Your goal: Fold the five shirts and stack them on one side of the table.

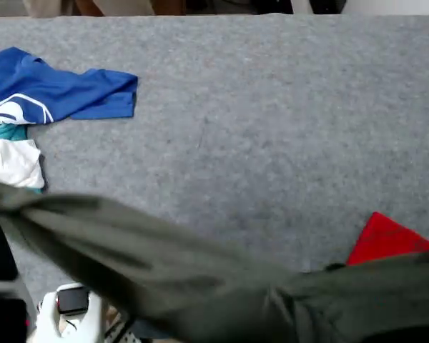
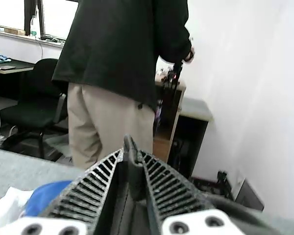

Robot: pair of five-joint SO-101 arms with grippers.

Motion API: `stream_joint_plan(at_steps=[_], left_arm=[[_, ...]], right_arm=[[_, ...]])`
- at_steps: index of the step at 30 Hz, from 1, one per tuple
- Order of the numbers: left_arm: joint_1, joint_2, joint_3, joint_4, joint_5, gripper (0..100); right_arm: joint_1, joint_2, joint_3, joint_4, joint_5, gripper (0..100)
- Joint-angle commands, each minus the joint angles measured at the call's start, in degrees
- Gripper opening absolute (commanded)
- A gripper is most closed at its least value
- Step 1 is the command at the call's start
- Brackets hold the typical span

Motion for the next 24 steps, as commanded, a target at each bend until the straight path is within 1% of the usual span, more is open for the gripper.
stream_joint_plan(at_steps=[1, 4, 6, 8, 11, 14, 18, 20, 22, 24], left_arm=[[0.2, -4.4, 15.0, 0.4, -3.5, 2], [0.2, -4.4, 29.4, -2.5, -8.3, 2], [0.2, -4.1, 38.5, -6.8, -9.9, 2], [0.2, -4.1, 48.0, -14.2, -10.1, 2], [0.2, -4.1, 60.6, -28.3, -9.8, 2], [0.2, -3.6, 71.6, -45.6, -9.8, 2], [0.2, -0.3, 81.7, -70.5, -9.8, 2], [0.6, 2.9, 84.2, -81.1, -9.8, 2], [1.8, 6.5, 85.4, -88.4, -10.1, 2], [2.7, 10.1, 84.6, -90.7, -10.1, 2]], right_arm=[[0.7, 0.7, 1.5, -1.4, -0.4, 0.4], [0.5, 0.9, 8.1, 1.1, -0.5, 0.4], [0.4, 1.0, 14.3, 1.9, -0.5, 0.4], [0.3, 0.9, 21.6, 1.1, -0.5, 0.4], [0.1, 1.1, 33.7, -3.2, -0.6, 0.4], [-2.6, 1.2, 49.4, -12.0, -0.6, 0.4], [-5.1, 1.3, 67.6, -30.5, -0.6, 0.4], [-5.9, 1.9, 74.9, -40.7, -0.6, 0.4], [-6.3, 3.3, 79.3, -47.5, -0.4, 0.4], [-6.3, 5.8, 81.3, -50.5, -0.4, 0.4]])
